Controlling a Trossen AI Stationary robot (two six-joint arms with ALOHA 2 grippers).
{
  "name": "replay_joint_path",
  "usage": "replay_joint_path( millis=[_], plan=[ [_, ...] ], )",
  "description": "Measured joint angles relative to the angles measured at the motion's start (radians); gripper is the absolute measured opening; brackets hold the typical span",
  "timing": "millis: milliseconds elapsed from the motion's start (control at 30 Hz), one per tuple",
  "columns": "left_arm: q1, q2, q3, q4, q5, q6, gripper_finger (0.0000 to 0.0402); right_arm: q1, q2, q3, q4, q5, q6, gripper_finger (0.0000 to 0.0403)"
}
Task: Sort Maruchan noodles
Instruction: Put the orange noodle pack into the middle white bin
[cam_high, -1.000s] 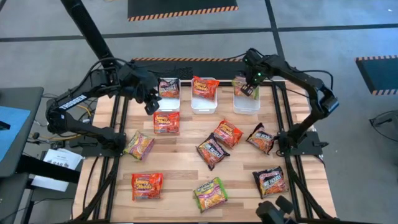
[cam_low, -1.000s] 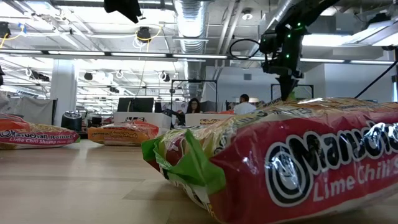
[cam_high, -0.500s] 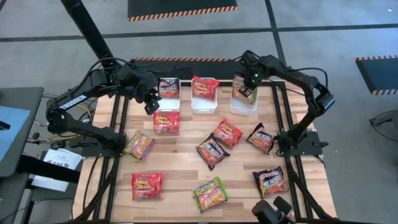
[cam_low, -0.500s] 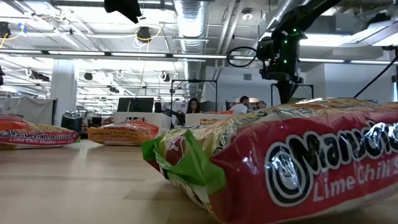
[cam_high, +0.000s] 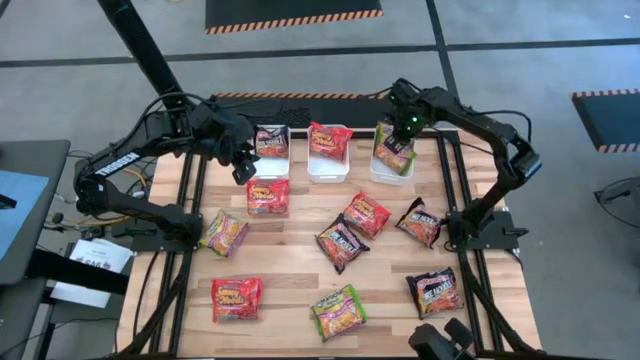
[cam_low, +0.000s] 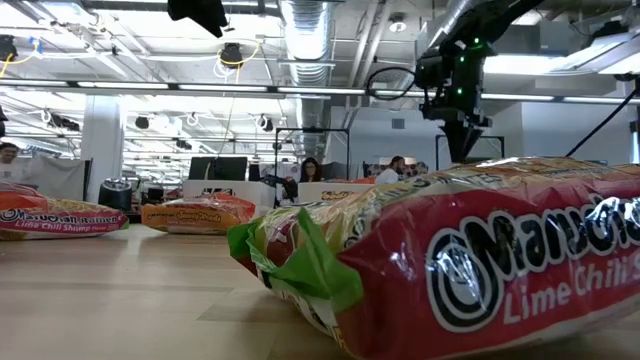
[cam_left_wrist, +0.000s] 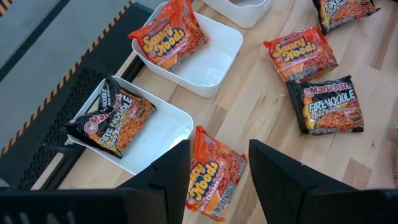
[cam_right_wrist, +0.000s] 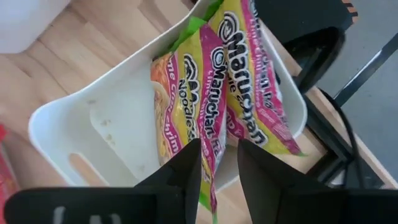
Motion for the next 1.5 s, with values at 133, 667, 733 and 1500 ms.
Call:
replay_joint_path(
  millis=[133,667,733,1500],
  plan=[
    [0.000,0.000,0.000,0.000,0.000,0.000,0.0150,0.020,-0.031,0.066,-0.021,-0.001,0.009,0.0128],
    [0.000,0.018,0.000,-0.202,0.004,-0.042,0.0172,0.132,-0.073,0.156,-0.080,-0.003,0.007,0.0168],
    [0.000,0.024,-0.001,-0.234,0.009,-0.074,0.0181,0.144,-0.073,0.156,-0.081,-0.003,0.007,0.0180],
    [-0.338,0.031,-0.094,-0.289,0.251,-0.266,0.0187,0.295,-0.072,0.156,-0.362,-0.016,0.221,0.0210]
  ],
)
